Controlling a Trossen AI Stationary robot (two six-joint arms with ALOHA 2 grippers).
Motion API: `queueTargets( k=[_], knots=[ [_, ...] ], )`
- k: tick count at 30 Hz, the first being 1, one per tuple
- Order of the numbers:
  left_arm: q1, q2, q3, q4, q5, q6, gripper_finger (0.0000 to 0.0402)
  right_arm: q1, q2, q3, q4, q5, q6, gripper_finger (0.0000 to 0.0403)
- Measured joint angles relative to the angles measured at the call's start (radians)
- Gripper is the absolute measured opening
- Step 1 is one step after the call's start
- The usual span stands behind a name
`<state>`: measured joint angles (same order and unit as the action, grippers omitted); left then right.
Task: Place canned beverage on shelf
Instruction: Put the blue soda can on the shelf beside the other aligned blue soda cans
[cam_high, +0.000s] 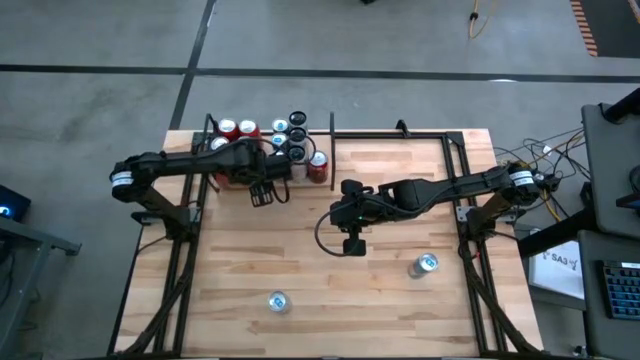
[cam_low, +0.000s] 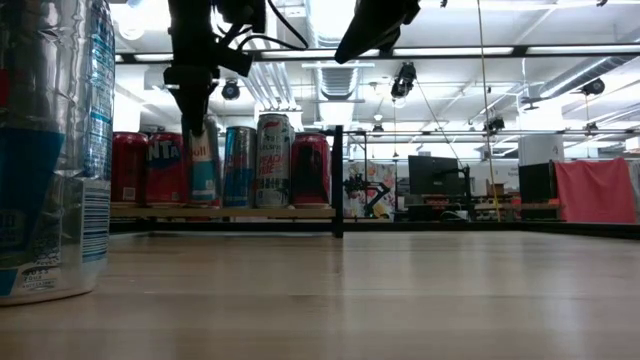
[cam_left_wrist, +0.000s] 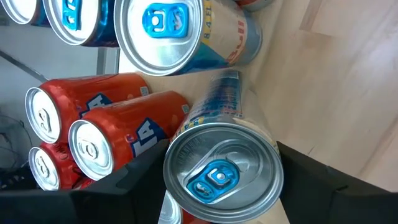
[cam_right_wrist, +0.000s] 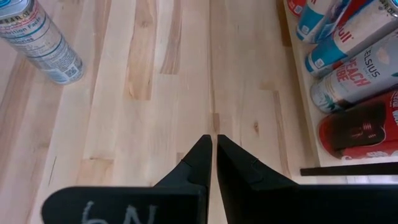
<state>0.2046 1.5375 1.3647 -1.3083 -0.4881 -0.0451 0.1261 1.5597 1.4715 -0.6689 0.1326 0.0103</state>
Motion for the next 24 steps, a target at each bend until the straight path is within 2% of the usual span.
queueTargets(
  k=[24],
  knots=[
    [0.042, 0.000, 0.000, 0.022, 0.003, 0.054, 0.0235, 0.000, 0.000, 0.000, 0.001, 0.000, -0.025, 0.0013]
  ],
)
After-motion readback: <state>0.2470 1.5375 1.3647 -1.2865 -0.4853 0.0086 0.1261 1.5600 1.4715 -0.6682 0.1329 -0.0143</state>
